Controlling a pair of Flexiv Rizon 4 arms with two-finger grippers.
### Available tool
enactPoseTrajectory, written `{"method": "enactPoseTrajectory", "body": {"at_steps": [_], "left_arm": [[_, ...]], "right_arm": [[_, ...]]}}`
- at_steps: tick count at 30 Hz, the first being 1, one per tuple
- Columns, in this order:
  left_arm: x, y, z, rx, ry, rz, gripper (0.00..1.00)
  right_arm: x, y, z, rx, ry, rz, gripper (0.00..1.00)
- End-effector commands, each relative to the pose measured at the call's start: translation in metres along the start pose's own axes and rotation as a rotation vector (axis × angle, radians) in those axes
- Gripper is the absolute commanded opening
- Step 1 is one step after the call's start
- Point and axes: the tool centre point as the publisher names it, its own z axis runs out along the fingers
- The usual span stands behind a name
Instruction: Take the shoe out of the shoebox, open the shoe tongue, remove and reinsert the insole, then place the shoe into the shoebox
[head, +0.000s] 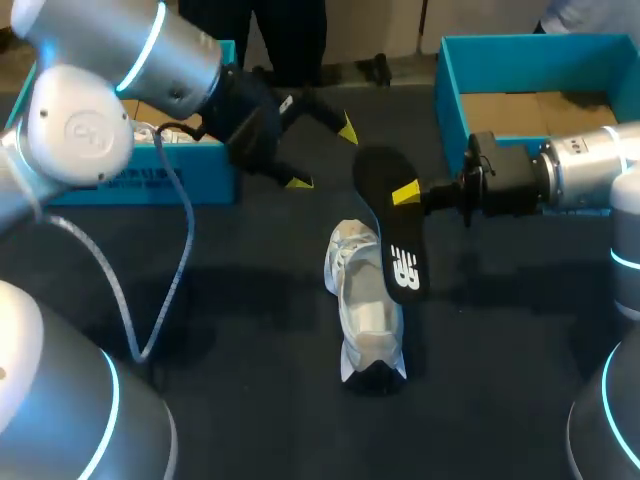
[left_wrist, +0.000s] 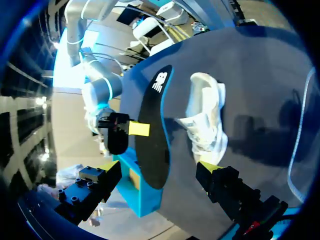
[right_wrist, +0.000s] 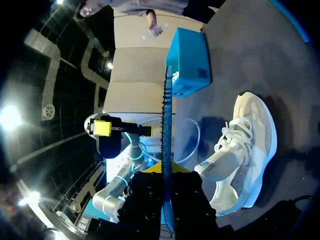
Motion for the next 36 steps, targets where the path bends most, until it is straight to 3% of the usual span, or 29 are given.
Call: {"method": "enactPoseTrajectory", "body": {"at_steps": [1,7,18,23,31,36], "left_arm": [[0.005,-0.003,0.000,-0.006,-0.205,0.003,1.00],[0.032,0.014,0.012,0.004,-0.415,0.043,1.00],[0.031,0.014,0.017,0.002,-0.421,0.032,1.00],[0.028,0.007,0.034,-0.064,-0.509,0.029,1.00],[0.020,0.003,0.043,-0.161,-0.628,0.005,1.00],[0.010,0.006,0.055,-0.135,-0.633,-0.014,1.00]], "right_arm": [[0.000,0.000,0.001,-0.002,-0.001,0.000,0.00],[0.000,0.000,0.001,-0.002,-0.001,0.000,0.00],[0.000,0.000,0.001,-0.002,-0.001,0.000,0.00],[0.000,0.000,0.001,-0.002,-0.001,0.000,0.00],[0.000,0.000,0.001,-0.002,-0.001,0.000,0.00],[0.000,0.000,0.001,-0.002,-0.001,0.000,0.00]]}}
